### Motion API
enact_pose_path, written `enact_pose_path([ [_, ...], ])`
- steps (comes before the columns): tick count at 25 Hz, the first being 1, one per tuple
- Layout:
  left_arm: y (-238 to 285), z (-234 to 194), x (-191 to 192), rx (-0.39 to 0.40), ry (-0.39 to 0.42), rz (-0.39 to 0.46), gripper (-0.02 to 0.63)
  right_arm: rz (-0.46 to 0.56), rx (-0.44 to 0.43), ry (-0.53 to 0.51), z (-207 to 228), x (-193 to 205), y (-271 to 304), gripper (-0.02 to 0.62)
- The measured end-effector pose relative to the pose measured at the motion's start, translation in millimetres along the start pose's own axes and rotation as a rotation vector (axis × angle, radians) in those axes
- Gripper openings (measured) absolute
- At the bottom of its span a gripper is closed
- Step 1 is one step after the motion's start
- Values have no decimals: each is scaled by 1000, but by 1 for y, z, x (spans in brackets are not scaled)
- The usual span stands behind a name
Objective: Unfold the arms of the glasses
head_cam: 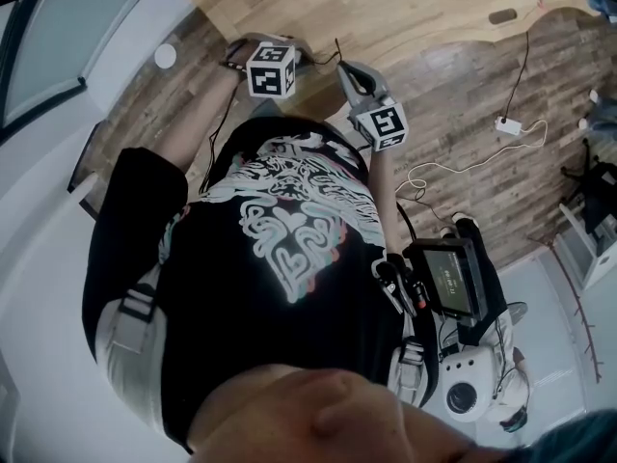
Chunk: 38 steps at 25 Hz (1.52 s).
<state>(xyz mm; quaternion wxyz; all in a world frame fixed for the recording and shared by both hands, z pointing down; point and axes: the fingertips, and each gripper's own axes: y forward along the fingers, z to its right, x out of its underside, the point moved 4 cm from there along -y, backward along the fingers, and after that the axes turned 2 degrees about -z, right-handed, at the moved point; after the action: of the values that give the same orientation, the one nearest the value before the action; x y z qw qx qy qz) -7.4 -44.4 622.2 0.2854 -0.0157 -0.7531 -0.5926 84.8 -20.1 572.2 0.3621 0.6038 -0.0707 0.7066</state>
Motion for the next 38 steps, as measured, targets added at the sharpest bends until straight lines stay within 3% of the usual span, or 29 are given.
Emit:
enact_pose_path([
  [10, -10, -2, 2, -35, -195, 186, -6, 1, 31, 33, 7, 4, -3, 2],
  [17, -33, -12, -5, -127, -314, 379, -6, 5, 77, 67, 17, 2, -8, 2],
  [21, -45, -29, 4, -222, -492, 540, -3, 15, 114, 140, 27, 8, -11, 2],
  [25, -53, -44, 16, -263, -688, 658, -3, 18, 136, 244, 35, 13, -9, 2],
  [31, -56, -54, 36, -247, -998, 769, 3, 3, 150, 361, 36, 14, -3, 2],
  [34, -50, -56, 41, -228, -1055, 775, 5, -6, 164, 381, 35, 16, -2, 2],
  [38, -35, -71, 32, -203, -1059, 791, 5, 1, 213, 384, 54, 21, -11, 2],
])
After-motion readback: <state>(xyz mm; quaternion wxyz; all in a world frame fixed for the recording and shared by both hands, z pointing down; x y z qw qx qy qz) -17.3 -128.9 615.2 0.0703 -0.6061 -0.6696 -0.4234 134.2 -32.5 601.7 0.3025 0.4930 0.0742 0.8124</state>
